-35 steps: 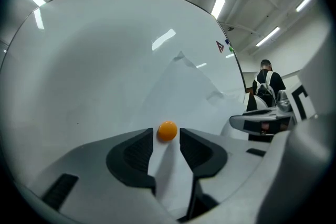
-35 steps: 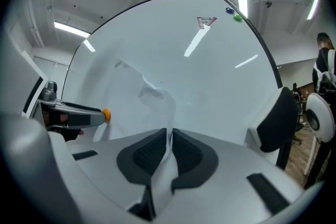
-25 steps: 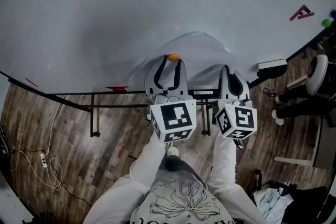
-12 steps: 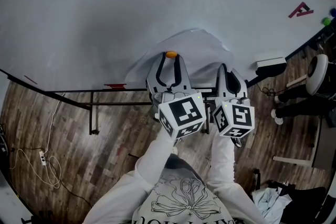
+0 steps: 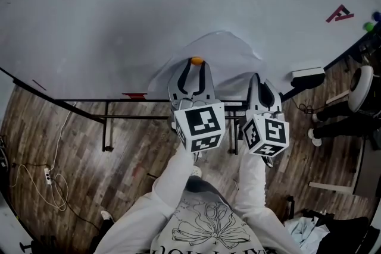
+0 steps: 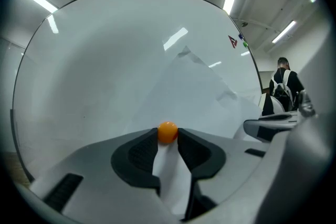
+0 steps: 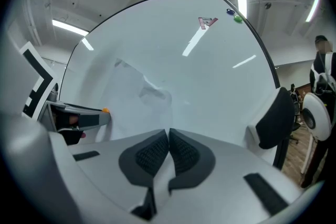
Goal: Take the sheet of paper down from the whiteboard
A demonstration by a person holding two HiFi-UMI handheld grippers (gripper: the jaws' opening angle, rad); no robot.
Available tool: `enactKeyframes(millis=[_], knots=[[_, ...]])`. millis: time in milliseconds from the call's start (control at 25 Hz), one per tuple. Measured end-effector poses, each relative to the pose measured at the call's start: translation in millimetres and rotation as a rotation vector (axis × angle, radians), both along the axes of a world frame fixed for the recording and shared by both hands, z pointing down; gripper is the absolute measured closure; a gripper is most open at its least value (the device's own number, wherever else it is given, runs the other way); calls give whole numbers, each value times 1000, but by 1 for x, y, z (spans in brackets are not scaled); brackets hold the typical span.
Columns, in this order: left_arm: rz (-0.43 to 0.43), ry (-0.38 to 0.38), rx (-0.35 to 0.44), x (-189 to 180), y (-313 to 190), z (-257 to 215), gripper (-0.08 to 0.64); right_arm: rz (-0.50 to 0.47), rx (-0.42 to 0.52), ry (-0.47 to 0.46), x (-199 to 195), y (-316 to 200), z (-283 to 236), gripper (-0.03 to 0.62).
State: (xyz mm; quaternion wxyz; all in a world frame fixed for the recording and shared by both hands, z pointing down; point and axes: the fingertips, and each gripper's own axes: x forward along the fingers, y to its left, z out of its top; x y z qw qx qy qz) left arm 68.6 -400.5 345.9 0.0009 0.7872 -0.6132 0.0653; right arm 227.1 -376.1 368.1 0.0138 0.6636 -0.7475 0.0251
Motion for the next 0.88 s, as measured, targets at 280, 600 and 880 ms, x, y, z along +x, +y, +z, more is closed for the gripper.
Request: enactKeyframes(millis=[280, 600, 880], knots=[[-27, 23, -12, -23, 5, -2, 445, 53, 10, 0, 16, 7, -9, 589], [-71, 29, -5, -52, 4, -8, 445, 102, 36, 15, 36, 16, -23, 589], [-83, 26, -4, -61, 0, -9, 443, 145, 40, 16, 49, 25, -27, 589]])
